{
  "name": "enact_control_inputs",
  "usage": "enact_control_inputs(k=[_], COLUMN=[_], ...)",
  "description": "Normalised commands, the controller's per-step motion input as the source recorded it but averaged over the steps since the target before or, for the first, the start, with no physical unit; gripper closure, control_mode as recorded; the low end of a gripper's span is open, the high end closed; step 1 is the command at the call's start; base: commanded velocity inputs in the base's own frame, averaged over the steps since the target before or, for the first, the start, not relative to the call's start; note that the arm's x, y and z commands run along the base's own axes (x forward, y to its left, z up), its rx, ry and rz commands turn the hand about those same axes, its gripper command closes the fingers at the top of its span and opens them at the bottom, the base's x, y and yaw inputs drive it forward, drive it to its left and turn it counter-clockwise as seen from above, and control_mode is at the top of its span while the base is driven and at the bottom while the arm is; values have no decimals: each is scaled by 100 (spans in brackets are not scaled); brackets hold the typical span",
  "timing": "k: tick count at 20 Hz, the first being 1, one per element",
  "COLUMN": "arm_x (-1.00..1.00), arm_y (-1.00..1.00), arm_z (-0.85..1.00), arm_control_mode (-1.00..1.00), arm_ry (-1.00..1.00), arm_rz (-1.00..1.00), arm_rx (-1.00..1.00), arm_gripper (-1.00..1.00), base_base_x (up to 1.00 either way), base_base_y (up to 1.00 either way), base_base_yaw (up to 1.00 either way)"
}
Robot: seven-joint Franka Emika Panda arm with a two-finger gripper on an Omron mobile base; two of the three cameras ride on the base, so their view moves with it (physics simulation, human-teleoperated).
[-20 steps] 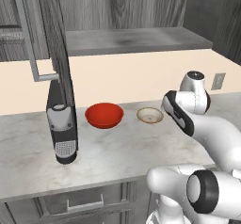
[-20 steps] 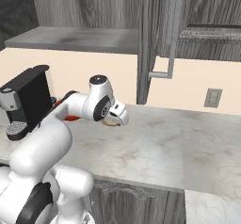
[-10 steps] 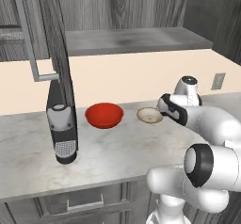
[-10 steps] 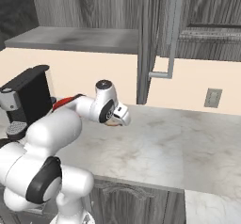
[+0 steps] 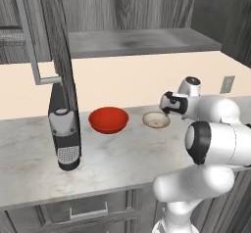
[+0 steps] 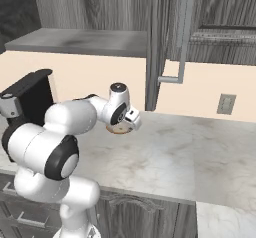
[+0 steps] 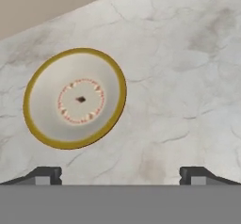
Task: Pick up the bowls on the counter and stack them on top of one another in the open cabinet. Place the smaller bowl on top of the larger bowl.
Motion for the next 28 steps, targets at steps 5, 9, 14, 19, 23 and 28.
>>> enact_control_inputs(k=[5, 9, 14, 19, 23, 28], arm_x=[24, 19, 33, 42, 48, 16], arm_y=[0, 0, 2, 0, 1, 0], arm_z=[-52, -45, -36, -37, -33, -41], arm_control_mode=[-100, -100, -100, -100, -100, -100], arm_ry=[2, 0, 1, 1, 1, 0], arm_rz=[0, 0, 0, 0, 0, 0], arm_rx=[0, 0, 0, 0, 0, 1], arm_gripper=[-100, -100, -100, -100, -100, -100], base_base_x=[0, 0, 0, 0, 0, 0], base_base_y=[0, 0, 0, 0, 0, 0], base_base_yaw=[0, 0, 0, 0, 0, 0])
